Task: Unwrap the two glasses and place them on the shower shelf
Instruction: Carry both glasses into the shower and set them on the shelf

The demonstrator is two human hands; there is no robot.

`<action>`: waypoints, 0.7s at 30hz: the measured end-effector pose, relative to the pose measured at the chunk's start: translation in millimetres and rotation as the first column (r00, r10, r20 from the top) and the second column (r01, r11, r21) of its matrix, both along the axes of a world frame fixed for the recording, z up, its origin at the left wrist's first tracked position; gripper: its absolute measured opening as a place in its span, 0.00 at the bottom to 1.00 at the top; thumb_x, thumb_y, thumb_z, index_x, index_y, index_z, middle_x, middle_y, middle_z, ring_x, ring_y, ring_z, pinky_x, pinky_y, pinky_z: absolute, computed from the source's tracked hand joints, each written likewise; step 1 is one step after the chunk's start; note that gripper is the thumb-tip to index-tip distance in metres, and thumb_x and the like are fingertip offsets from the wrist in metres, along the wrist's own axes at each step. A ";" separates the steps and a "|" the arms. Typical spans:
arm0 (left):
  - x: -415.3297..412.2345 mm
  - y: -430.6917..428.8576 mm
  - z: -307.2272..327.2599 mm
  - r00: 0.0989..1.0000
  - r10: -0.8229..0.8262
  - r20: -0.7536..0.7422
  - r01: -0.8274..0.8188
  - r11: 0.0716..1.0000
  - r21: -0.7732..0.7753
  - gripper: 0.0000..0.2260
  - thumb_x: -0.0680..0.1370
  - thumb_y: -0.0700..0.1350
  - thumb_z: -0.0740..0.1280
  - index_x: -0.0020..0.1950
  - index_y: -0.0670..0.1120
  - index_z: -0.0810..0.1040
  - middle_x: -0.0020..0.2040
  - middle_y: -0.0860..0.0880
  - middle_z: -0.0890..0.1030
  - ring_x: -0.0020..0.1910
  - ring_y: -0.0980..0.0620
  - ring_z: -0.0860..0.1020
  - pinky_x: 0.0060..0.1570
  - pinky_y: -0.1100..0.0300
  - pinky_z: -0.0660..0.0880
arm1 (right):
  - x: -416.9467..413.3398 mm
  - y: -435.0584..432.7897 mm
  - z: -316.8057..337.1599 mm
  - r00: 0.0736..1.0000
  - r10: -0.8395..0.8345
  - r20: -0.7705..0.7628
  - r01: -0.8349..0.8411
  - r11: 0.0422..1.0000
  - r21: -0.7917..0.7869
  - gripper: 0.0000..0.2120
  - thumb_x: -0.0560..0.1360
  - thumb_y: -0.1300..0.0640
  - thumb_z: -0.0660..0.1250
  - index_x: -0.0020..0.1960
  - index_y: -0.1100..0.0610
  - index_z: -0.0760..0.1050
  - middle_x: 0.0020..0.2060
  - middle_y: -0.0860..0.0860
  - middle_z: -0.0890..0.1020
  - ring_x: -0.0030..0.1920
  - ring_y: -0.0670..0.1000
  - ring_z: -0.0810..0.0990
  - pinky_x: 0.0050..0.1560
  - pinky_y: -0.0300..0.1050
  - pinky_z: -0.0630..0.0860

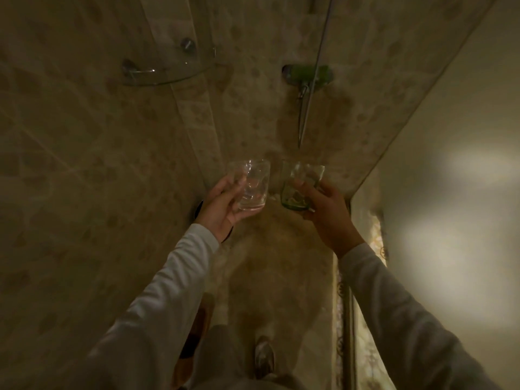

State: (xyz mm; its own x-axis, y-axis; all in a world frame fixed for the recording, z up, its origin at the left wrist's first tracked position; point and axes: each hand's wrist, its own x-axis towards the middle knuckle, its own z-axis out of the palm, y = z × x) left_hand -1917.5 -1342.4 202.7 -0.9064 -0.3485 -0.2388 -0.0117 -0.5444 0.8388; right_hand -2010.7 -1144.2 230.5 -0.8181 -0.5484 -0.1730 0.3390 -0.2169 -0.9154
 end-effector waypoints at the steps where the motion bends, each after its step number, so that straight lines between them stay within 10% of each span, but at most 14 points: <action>1: -10.5 -6.7 0.1 1.000 -0.001 -0.003 0.001 1.000 0.000 0.26 0.67 0.54 0.79 0.63 0.50 0.79 0.58 0.45 0.84 0.56 0.42 0.82 0.45 0.47 0.81 | -10.4 -5.4 1.2 1.000 0.003 -0.007 -0.003 1.000 0.002 0.12 0.68 0.51 0.77 0.51 0.44 0.87 0.51 0.52 0.89 0.49 0.50 0.88 0.37 0.39 0.81; 21: -216.4 -249.3 22.8 0.987 0.086 -0.139 -0.085 0.996 0.011 0.25 0.65 0.54 0.81 0.59 0.49 0.81 0.53 0.43 0.84 0.47 0.41 0.85 0.46 0.44 0.80 | -235.6 -247.4 15.3 0.992 0.004 -0.130 0.006 0.997 0.075 0.09 0.77 0.57 0.74 0.57 0.53 0.84 0.49 0.50 0.89 0.56 0.56 0.86 0.48 0.49 0.84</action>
State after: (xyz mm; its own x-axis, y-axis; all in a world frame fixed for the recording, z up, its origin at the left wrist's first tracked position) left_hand -2133.9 -1591.7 225.5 -0.8978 -0.4252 -0.1146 0.1513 -0.5422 0.8265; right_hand -2246.3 -1391.6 245.8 -0.8369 -0.5370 -0.1061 0.2160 -0.1459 -0.9654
